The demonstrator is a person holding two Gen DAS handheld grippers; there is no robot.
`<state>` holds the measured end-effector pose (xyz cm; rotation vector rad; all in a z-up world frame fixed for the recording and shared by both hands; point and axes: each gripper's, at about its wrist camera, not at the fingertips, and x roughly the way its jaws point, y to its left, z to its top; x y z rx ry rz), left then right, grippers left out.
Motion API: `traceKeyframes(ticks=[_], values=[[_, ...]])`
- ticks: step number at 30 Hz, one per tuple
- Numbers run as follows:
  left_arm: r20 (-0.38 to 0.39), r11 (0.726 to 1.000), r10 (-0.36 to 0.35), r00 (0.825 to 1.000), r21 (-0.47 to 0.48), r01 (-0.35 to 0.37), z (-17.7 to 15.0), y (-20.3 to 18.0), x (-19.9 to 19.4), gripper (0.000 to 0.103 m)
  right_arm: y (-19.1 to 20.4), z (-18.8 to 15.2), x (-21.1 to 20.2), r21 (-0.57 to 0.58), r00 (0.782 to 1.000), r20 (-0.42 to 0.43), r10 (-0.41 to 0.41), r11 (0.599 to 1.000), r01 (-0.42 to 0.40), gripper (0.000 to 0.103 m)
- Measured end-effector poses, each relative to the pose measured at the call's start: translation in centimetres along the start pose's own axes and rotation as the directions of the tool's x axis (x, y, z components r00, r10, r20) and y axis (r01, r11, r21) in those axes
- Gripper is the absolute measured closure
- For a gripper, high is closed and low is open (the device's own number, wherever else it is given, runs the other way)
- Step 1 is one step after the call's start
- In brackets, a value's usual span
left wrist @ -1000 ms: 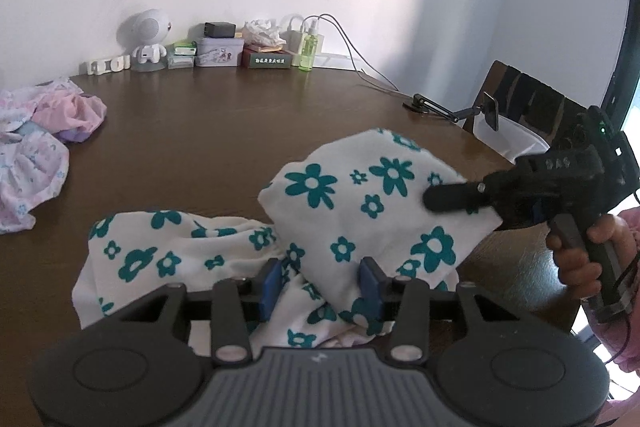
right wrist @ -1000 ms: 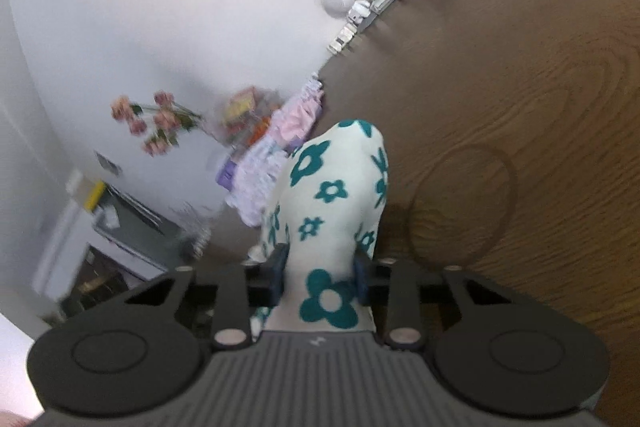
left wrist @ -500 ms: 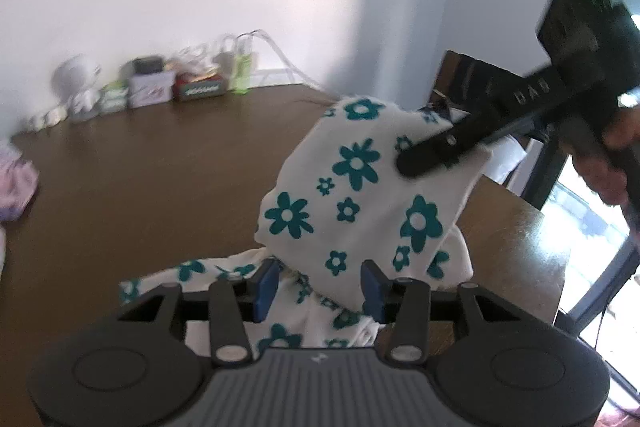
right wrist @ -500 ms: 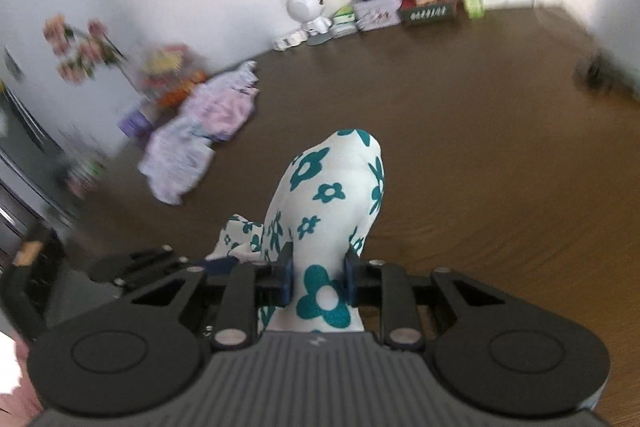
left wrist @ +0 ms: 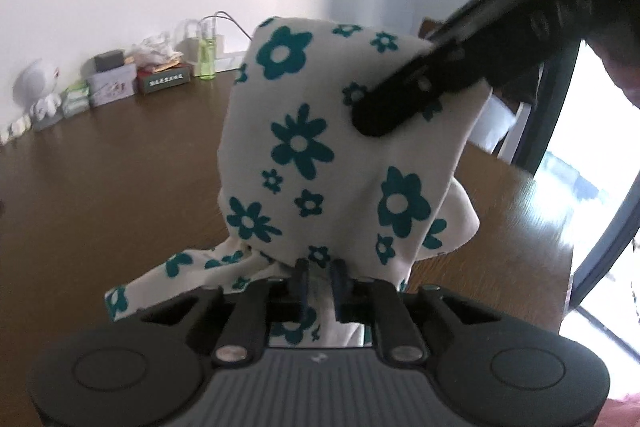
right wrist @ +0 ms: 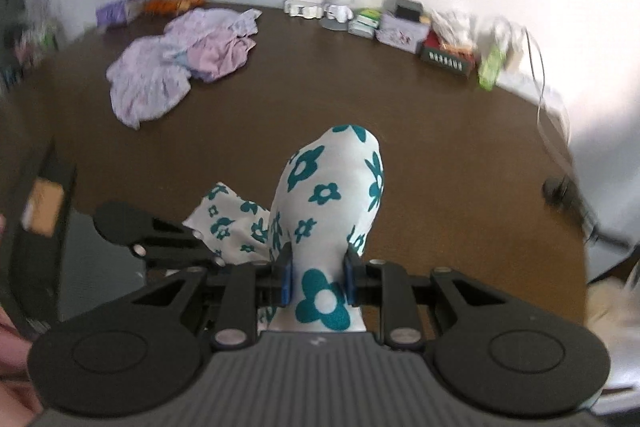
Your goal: Fold clothes
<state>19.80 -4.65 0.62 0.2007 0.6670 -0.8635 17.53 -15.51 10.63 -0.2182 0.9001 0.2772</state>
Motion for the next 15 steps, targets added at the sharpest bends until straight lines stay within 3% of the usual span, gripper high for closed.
traceKeyframes(ticks=[2, 4, 8, 15], values=[[0.028, 0.999, -0.013, 1.000, -0.039, 0.015, -0.6, 1.2, -1.8, 0.072, 1.7, 0.5, 0.0, -0.070, 0.999, -0.002, -0.045, 0.997, 0.045, 0.080], [0.047, 0.998, 0.004, 0.999, -0.062, -0.001, -1.1, 2.1, -3.3, 0.069, 3.6, 0.8, 0.0, -0.144, 0.997, 0.001, -0.084, 0.986, 0.083, 0.080], [0.044, 0.994, 0.040, 0.998, -0.105, -0.036, -2.6, 4.1, -5.4, 0.069, 8.3, 0.8, 0.6, -0.310, 0.985, 0.037, -0.171, 0.935, 0.174, 0.079], [0.073, 0.974, 0.128, 0.989, -0.196, -0.111, -5.1, 7.6, -9.5, 0.068, 16.1, -2.3, 3.2, -0.526, 0.962, 0.130, -0.239, 0.806, 0.271, 0.077]])
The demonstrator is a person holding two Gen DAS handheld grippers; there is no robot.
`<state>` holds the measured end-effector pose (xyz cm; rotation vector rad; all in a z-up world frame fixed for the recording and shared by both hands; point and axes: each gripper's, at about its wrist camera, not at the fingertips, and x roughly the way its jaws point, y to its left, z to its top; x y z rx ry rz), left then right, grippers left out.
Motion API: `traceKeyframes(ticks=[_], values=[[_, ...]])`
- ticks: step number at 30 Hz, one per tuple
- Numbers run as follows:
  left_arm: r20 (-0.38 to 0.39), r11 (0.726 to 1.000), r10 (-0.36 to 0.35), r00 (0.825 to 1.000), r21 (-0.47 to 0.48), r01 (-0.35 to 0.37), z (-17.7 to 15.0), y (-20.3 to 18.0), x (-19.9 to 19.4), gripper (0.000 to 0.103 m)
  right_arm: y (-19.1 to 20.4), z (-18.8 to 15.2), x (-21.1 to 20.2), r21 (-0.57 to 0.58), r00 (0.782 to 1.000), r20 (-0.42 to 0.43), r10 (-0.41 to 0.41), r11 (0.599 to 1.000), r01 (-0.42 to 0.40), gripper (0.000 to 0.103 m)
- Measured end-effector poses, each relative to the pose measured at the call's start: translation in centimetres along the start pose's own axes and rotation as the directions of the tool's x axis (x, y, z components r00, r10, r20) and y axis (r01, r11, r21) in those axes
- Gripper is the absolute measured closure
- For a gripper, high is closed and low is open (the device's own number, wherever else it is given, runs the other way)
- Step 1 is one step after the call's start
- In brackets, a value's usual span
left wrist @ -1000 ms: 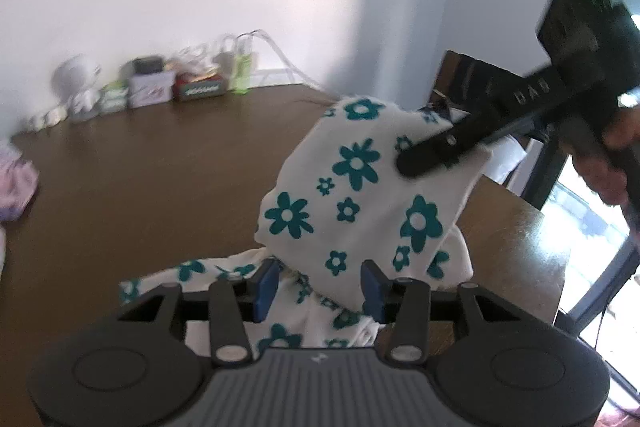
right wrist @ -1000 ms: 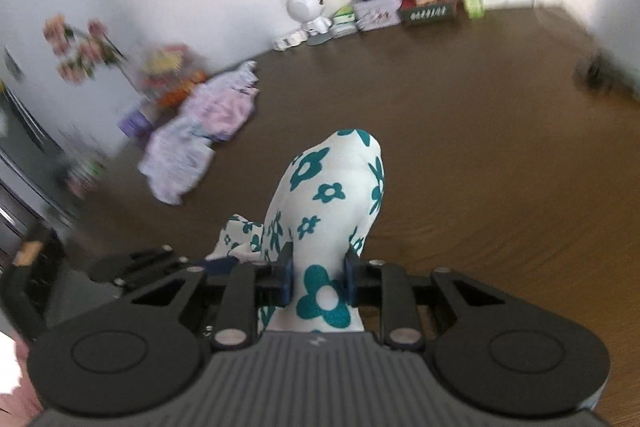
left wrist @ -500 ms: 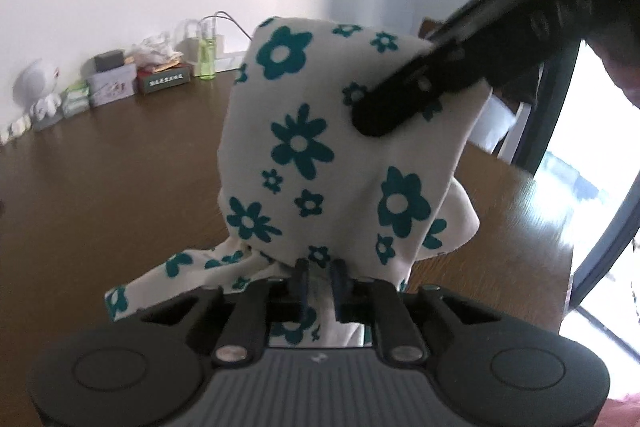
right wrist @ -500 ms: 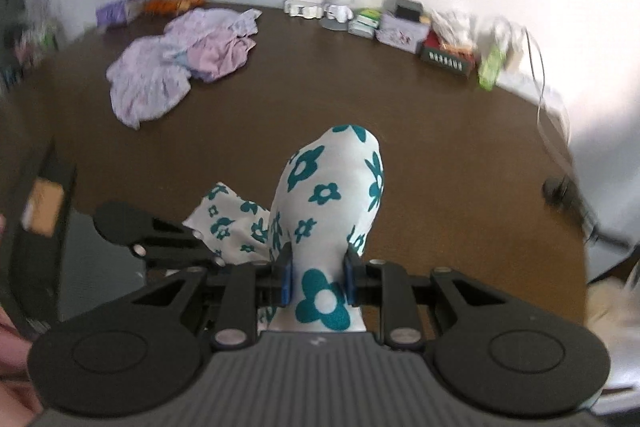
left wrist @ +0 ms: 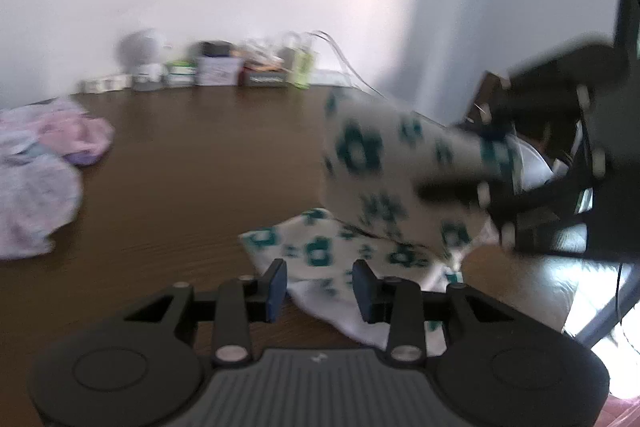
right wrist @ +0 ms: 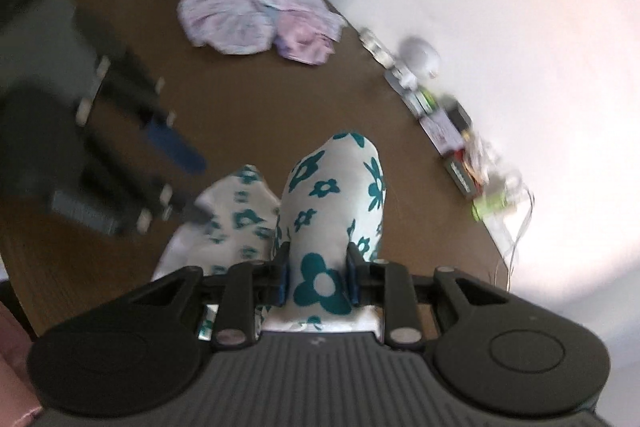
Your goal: Fold clothes
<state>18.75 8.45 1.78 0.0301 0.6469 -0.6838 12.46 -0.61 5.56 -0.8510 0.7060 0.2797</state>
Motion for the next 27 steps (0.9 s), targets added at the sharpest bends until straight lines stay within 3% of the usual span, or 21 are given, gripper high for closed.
traceKeyframes(ticks=[5, 12, 14, 16, 18, 20, 22, 25, 27], values=[[0.047, 0.997, 0.055, 0.997, -0.051, -0.052, -0.9, 2.2, -3.2, 0.065, 4.7, -0.4, 1.0, -0.062, 1.000, 0.024, 0.014, 0.998, -0.012, 0.075], [0.060, 0.994, 0.083, 0.995, -0.081, -0.078, -1.9, 2.8, -5.5, 0.064, 7.7, -1.1, 2.0, -0.064, 0.999, 0.045, 0.024, 0.998, -0.021, 0.066], [0.062, 0.994, 0.074, 0.995, -0.087, -0.068, -2.0, 2.4, -5.4, 0.062, 7.6, -1.4, 1.6, -0.035, 0.995, 0.074, 0.067, 0.997, -0.065, 0.057], [0.064, 0.994, 0.060, 0.996, -0.093, -0.054, -1.9, 2.0, -5.3, 0.057, 6.4, -1.8, 0.5, 0.023, 0.987, 0.118, 0.112, 0.993, -0.115, 0.055], [0.066, 0.994, 0.049, 0.997, -0.096, -0.043, -1.8, 1.6, -5.1, 0.053, 4.0, -2.3, -1.2, 0.108, 0.972, 0.181, 0.153, 0.979, -0.174, 0.043], [0.073, 0.995, 0.035, 0.997, -0.101, -0.028, -1.3, 1.2, -4.9, 0.053, 1.6, -2.9, -2.9, 0.189, 0.951, 0.246, 0.187, 0.953, -0.236, 0.037], [0.088, 0.995, 0.014, 0.996, -0.103, -0.005, -0.7, 0.5, -4.8, 0.053, -1.6, -4.0, -3.8, 0.280, 0.939, 0.280, 0.199, 0.919, -0.278, 0.037], [0.104, 0.998, -0.006, 0.995, -0.062, 0.012, 0.3, -1.2, -4.3, 0.053, -5.6, -6.1, -2.9, 0.388, 0.943, 0.301, 0.141, 0.885, -0.256, 0.044], [0.097, 0.999, -0.008, 0.995, -0.035, 0.011, 0.9, -2.6, -3.1, 0.054, -7.6, -6.9, -0.5, 0.464, 0.938, 0.314, 0.148, 0.838, -0.287, 0.077]])
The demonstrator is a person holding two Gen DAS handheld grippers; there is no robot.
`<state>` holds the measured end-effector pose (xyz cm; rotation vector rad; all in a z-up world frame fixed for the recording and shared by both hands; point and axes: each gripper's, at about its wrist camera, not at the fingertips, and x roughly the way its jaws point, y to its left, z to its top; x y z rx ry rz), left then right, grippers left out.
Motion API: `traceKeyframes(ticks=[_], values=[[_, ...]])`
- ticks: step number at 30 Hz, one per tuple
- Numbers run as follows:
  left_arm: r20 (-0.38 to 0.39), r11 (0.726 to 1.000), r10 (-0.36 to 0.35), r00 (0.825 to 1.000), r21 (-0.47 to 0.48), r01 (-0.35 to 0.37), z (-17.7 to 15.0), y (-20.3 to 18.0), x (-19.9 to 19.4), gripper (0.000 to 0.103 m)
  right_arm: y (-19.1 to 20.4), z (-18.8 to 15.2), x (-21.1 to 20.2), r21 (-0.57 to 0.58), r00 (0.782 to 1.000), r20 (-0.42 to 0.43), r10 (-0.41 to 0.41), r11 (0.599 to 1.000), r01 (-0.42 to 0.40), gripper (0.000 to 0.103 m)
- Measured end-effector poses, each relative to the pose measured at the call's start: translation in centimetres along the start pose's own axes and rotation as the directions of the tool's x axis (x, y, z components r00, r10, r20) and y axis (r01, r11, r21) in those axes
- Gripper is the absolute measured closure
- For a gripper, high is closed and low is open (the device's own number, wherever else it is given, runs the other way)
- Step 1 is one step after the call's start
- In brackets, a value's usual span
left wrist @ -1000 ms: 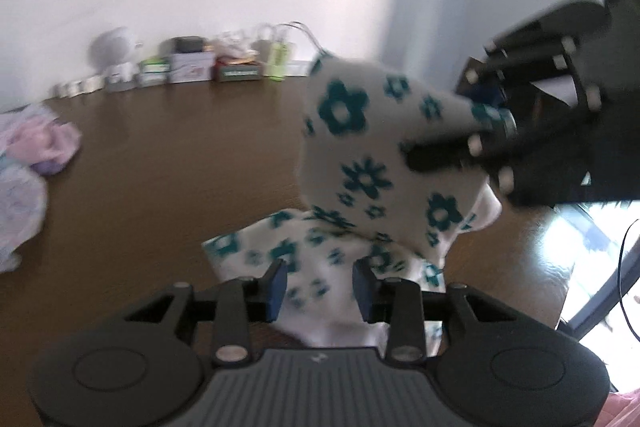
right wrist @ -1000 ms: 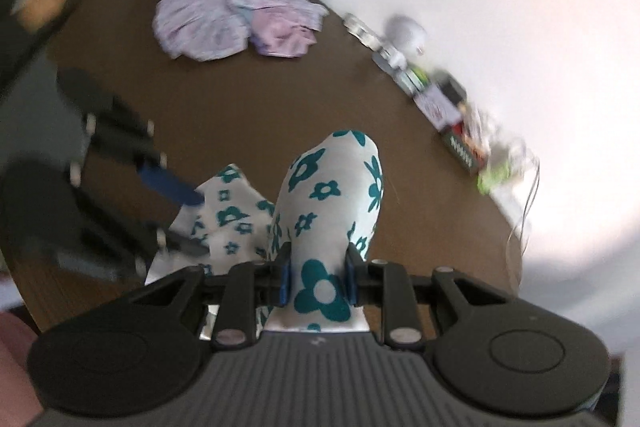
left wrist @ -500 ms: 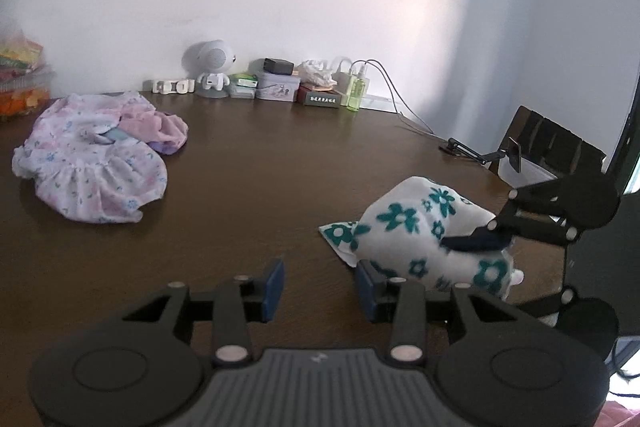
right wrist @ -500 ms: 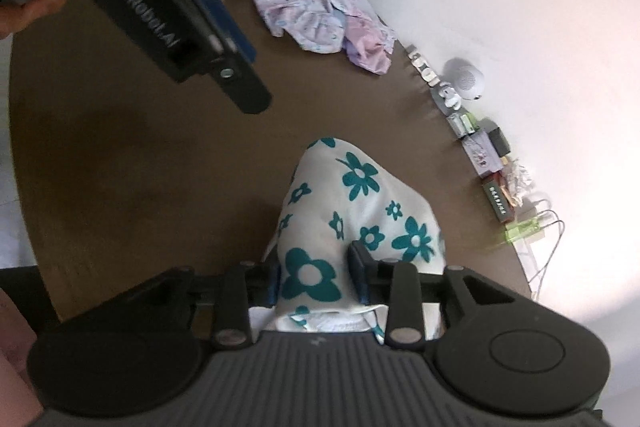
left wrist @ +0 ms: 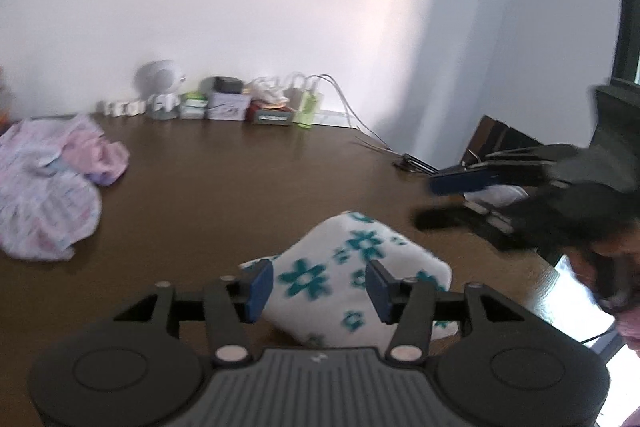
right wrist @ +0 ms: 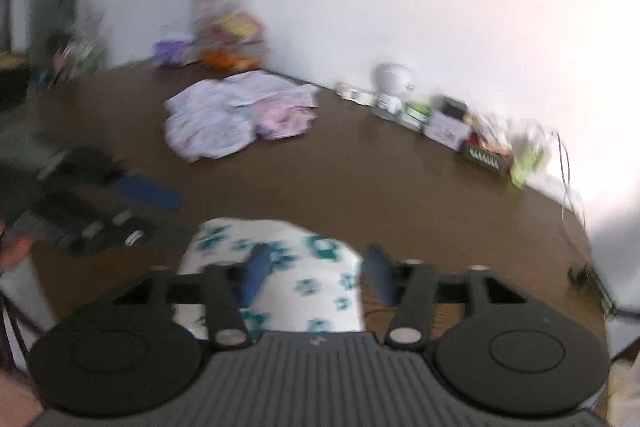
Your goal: Fold clothes
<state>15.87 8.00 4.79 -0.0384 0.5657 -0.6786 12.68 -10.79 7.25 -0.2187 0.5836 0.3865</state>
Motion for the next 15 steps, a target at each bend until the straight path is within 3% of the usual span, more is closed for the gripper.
traceKeyframes(ticks=[2, 7, 10, 15], values=[[-0.023, 1.000, -0.002, 1.000, 0.007, 0.002, 0.2, -1.0, 1.5, 0.055, -1.9, -0.3, 2.0, 0.086, 0.996, 0.010, 0.087, 0.992, -0.088, 0.088], [-0.124, 0.997, 0.064, 0.990, 0.050, -0.058, -0.9, -2.3, 5.0, 0.055, -3.2, -2.5, 6.7, 0.148, 0.987, -0.032, 0.155, 0.978, -0.149, 0.089], [-0.145, 0.999, 0.054, 0.988, 0.013, -0.053, -1.9, -1.6, 6.0, 0.053, -2.7, -4.4, 7.4, 0.140, 0.991, 0.006, 0.134, 0.981, -0.134, 0.089], [-0.158, 0.997, 0.057, 0.986, 0.051, -0.050, -0.9, -1.4, 5.8, 0.052, -2.7, -5.0, 6.6, 0.157, 0.991, 0.064, 0.121, 0.979, -0.129, 0.089]])
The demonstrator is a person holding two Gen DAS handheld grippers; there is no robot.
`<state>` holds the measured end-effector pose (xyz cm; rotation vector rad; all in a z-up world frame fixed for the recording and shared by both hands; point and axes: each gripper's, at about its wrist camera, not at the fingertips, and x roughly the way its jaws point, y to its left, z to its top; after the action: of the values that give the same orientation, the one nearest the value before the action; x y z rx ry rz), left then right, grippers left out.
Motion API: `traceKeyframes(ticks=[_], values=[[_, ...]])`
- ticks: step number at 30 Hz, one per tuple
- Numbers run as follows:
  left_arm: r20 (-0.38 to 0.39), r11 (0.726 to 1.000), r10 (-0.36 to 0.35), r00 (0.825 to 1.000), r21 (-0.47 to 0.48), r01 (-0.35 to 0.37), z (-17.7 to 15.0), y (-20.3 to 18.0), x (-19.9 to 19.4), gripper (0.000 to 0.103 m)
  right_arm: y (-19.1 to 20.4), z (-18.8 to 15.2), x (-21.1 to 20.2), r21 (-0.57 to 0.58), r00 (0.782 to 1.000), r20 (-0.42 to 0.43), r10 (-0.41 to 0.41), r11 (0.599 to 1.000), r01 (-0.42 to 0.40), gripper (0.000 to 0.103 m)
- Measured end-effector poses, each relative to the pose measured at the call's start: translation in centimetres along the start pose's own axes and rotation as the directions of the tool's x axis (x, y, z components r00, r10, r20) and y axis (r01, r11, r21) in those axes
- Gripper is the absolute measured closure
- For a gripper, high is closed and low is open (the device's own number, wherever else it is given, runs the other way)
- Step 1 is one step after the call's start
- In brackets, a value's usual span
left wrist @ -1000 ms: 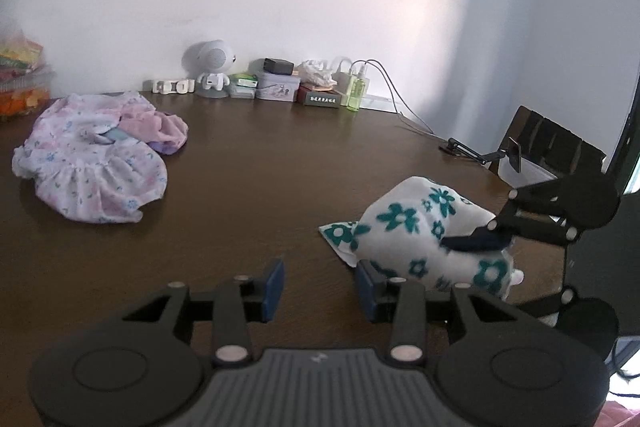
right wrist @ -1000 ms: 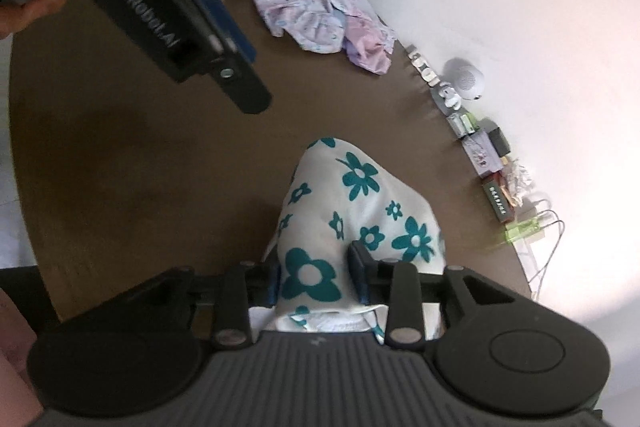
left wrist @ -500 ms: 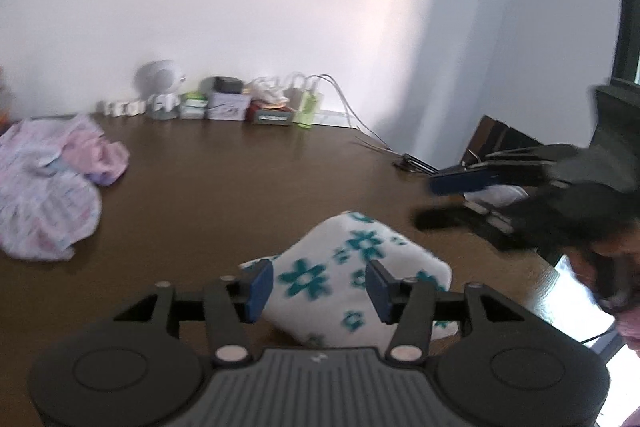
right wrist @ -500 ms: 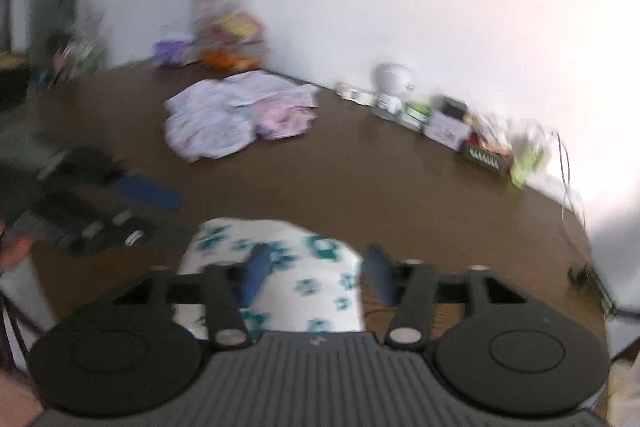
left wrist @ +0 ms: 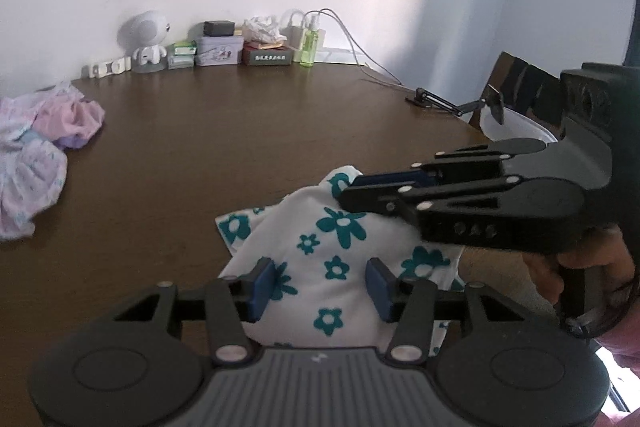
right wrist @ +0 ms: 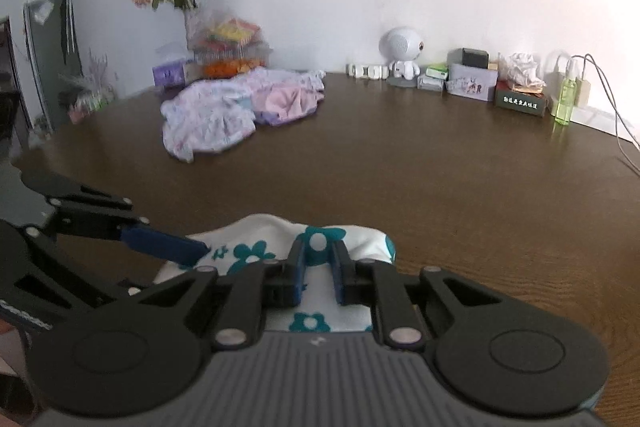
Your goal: Fold clothes
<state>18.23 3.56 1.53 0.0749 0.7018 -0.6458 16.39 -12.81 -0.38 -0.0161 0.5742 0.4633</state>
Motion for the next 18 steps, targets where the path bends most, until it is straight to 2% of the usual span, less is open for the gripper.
traceKeyframes(ticks=[3, 5, 9, 10, 11, 12, 14, 18], values=[[0.073, 1.000, -0.008, 0.997, 0.003, 0.008, 1.9, 0.7, -2.1, 0.053, -0.8, 0.6, -3.3, 0.051, 0.996, 0.094, 0.000, 0.999, -0.005, 0.083], [0.103, 1.000, -0.026, 0.994, -0.008, 0.027, 3.2, 1.1, -2.7, 0.053, -1.1, 0.5, -4.6, 0.041, 0.995, 0.100, -0.007, 0.999, 0.003, 0.080], [0.059, 0.999, -0.039, 0.997, 0.033, 0.037, 5.1, 0.6, -0.2, 0.055, -1.0, -0.7, -5.4, 0.034, 0.998, 0.063, 0.015, 0.999, -0.017, 0.080], [0.034, 0.998, -0.034, 0.999, 0.053, 0.033, 5.3, 0.3, 0.8, 0.061, -0.8, -1.1, -5.3, 0.030, 0.998, 0.055, 0.012, 0.999, -0.014, 0.080], [0.008, 0.997, -0.029, 1.000, 0.073, 0.028, 5.4, -0.1, 1.9, 0.071, -0.5, -1.6, -5.2, 0.026, 0.999, 0.048, 0.010, 1.000, -0.011, 0.080], [-0.010, 0.996, -0.016, 1.000, 0.088, 0.017, 5.1, -0.4, 2.8, 0.075, -0.4, -2.0, -5.0, 0.033, 0.999, 0.042, 0.003, 0.999, -0.005, 0.080], [-0.045, 0.993, 0.011, 0.999, 0.117, -0.005, 4.4, -0.9, 4.4, 0.076, -0.1, -2.8, -4.5, 0.042, 0.999, 0.030, -0.017, 0.999, 0.016, 0.080], [-0.039, 0.996, 0.011, 0.999, 0.085, -0.007, 3.8, -0.2, 5.0, 0.076, 0.8, -4.2, -4.0, 0.019, 0.997, 0.058, -0.052, 0.999, 0.051, 0.080]])
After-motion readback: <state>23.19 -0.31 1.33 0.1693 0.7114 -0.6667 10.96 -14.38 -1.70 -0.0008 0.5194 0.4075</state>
